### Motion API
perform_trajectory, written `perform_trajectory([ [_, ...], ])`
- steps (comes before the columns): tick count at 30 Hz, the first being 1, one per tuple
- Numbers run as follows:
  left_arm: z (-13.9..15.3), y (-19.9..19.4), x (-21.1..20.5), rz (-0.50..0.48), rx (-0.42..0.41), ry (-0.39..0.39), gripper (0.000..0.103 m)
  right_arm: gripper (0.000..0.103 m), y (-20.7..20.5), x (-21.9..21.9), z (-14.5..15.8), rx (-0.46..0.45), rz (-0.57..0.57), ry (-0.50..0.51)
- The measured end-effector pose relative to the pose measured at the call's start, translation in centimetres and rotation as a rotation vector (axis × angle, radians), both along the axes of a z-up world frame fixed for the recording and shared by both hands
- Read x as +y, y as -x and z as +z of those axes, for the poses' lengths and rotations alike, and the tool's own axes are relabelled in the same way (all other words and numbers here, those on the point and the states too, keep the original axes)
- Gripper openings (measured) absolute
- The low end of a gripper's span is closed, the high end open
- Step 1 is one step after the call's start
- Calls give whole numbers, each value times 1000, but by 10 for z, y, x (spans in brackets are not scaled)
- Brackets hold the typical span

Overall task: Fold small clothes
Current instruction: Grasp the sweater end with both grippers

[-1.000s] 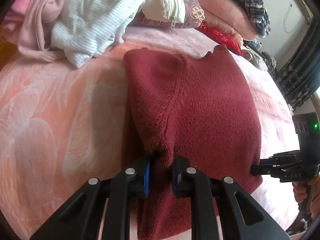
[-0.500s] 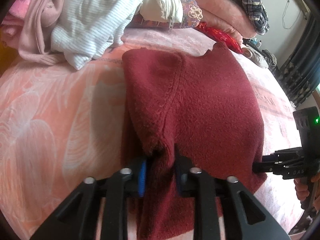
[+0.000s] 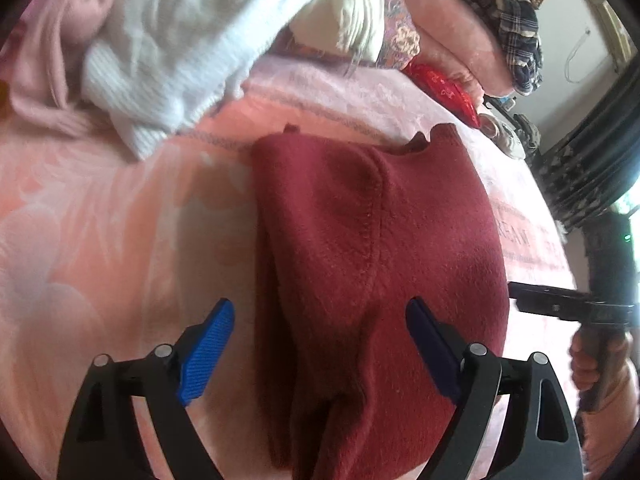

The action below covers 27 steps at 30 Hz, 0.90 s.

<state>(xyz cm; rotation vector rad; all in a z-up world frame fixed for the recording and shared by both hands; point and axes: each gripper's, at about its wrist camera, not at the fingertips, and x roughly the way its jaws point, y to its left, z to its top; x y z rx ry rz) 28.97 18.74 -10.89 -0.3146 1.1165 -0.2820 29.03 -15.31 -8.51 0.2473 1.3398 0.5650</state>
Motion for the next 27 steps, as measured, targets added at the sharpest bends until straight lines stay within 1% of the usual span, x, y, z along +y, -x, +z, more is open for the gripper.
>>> perform_trajectory([
  [1,-5,-3,1,-10,13,21,87,70,-5,1,-4,11,-4,-6],
  [3,-15,-10,2,-9,35,20,86,70,-7,3,-7,14,-5,-14],
  [4,-18,-11,3,-9,41,21,87,70,-10,5,-9,14,-2,-20],
  [6,-24,-15,6,-7,56,39,88,70,-13,8,-12,17,-6,-28],
  [9,-29,-17,7,-21,63,88,88,70,-15,16,-19,23,-4,-32],
  [11,-38,-20,7,-23,91,141,88,70,-15,17,-21,27,-2,-35],
  [13,-46,-23,6,-24,114,170,88,72,-15,20,-24,27,0,-32],
  [15,-48,-22,6,-26,108,181,88,72,-16,21,-28,28,-1,-32],
  [17,-48,-21,5,-39,105,208,75,72,-17,22,-33,36,-3,-41],
  [18,-49,-21,4,-46,112,234,68,70,-17,22,-36,41,-4,-46],
  [19,-50,-20,5,-36,115,242,63,69,-17,22,-39,48,-9,-59],
  [21,-51,-17,4,-38,102,244,57,61,-17,20,-41,49,-14,-75],
  [22,-50,-18,3,-37,96,245,52,58,-16,20,-40,46,-13,-81],
  [23,-49,-16,2,-34,88,248,50,51,-16,19,-38,40,-12,-90],
  [24,-47,-14,1,-31,76,251,46,46,-15,17,-36,35,-11,-98],
  [27,-40,-8,-2,-27,37,240,41,41,-12,15,-29,24,-10,-121],
])
